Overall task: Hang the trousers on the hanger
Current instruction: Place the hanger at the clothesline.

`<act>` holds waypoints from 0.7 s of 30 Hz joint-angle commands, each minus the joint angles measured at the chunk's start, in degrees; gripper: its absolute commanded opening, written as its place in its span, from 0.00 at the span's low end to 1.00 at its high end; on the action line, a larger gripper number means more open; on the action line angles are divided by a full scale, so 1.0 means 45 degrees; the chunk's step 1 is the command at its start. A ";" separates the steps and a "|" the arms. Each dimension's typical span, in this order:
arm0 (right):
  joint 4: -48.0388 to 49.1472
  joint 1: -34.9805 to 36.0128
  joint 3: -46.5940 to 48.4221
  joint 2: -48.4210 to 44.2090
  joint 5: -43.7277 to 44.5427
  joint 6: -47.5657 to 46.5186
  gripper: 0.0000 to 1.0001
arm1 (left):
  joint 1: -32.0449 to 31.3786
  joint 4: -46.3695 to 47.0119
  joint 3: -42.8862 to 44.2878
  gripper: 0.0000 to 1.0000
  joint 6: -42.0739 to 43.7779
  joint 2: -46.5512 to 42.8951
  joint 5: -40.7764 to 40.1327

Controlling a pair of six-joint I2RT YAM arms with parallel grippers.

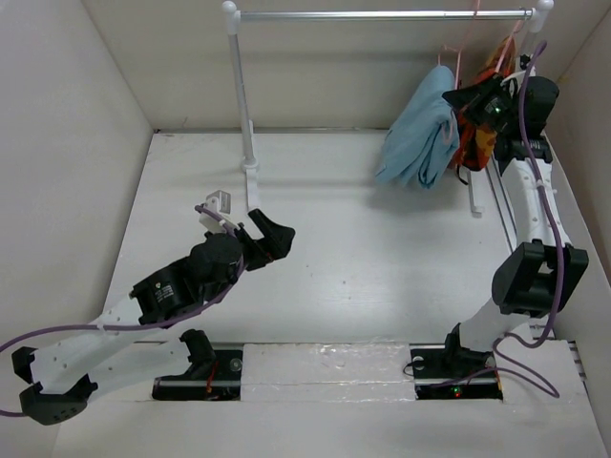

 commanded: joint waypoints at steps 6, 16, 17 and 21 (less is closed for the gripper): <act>0.1491 -0.0121 0.0630 -0.0804 -0.0181 -0.1234 0.45 | 0.0030 0.0197 0.0309 0.99 -0.0245 0.0666 -0.0073; -0.2647 -0.0725 0.0865 -0.3109 0.1226 -0.3892 0.91 | 0.0030 0.0352 0.1265 0.99 0.0496 0.2890 0.0375; -0.2845 -0.1036 0.0865 -0.3226 0.1090 -0.4048 0.92 | 0.0030 0.0527 0.1538 0.99 0.0613 0.3068 0.0569; -0.4114 -0.1838 0.0885 -0.4025 0.1089 -0.5180 0.92 | 0.0030 0.1289 0.2184 0.99 0.1316 0.3693 0.0942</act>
